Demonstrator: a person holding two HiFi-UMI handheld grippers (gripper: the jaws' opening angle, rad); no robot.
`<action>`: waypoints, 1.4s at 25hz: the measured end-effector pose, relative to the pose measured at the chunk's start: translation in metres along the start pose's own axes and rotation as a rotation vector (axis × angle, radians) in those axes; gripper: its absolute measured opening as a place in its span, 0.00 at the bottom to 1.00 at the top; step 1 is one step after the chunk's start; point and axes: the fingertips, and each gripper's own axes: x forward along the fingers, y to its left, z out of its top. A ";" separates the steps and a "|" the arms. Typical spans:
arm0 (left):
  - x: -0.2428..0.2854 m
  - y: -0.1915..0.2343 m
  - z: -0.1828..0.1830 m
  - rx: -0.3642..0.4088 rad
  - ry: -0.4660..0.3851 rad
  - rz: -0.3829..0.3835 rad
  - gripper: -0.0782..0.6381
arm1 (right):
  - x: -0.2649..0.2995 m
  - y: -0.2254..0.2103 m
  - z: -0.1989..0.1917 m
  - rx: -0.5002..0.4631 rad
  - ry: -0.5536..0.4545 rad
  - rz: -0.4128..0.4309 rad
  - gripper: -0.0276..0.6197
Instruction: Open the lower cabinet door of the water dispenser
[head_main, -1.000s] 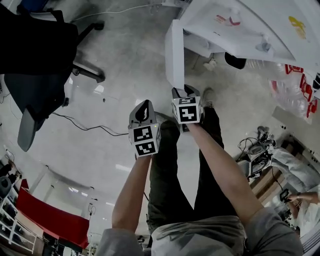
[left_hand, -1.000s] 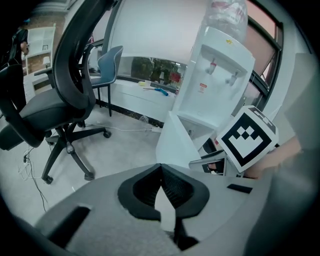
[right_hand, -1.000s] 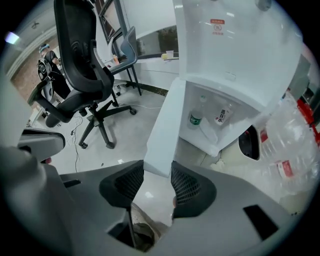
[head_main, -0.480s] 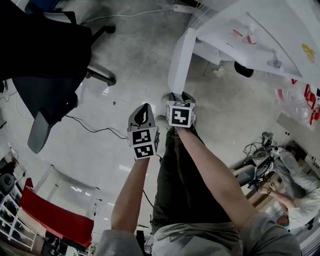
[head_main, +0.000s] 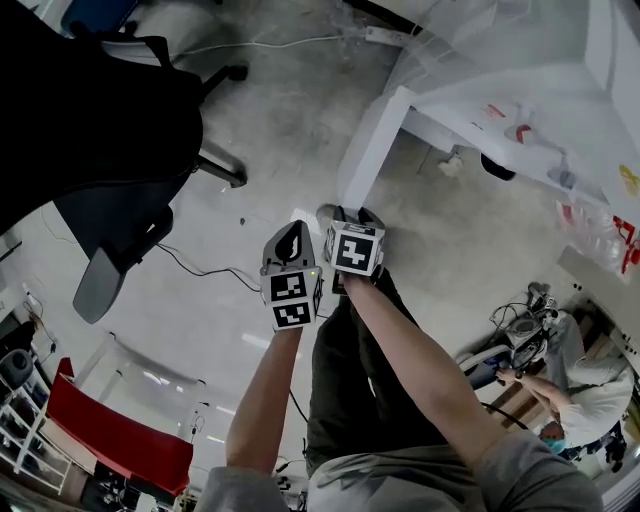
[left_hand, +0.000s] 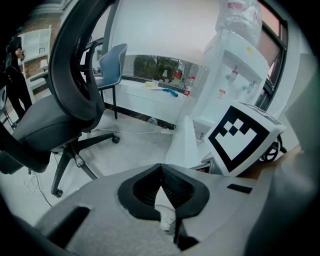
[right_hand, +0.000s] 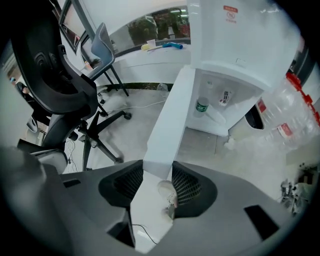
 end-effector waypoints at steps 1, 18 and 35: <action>0.002 0.004 0.003 0.002 0.003 0.004 0.12 | 0.001 0.004 0.002 0.010 0.003 0.004 0.32; 0.004 0.035 0.030 0.119 0.011 -0.114 0.12 | 0.018 0.039 0.023 0.147 -0.050 -0.025 0.32; -0.103 0.042 0.057 0.218 -0.026 -0.275 0.12 | -0.076 0.065 0.008 0.198 -0.136 -0.029 0.31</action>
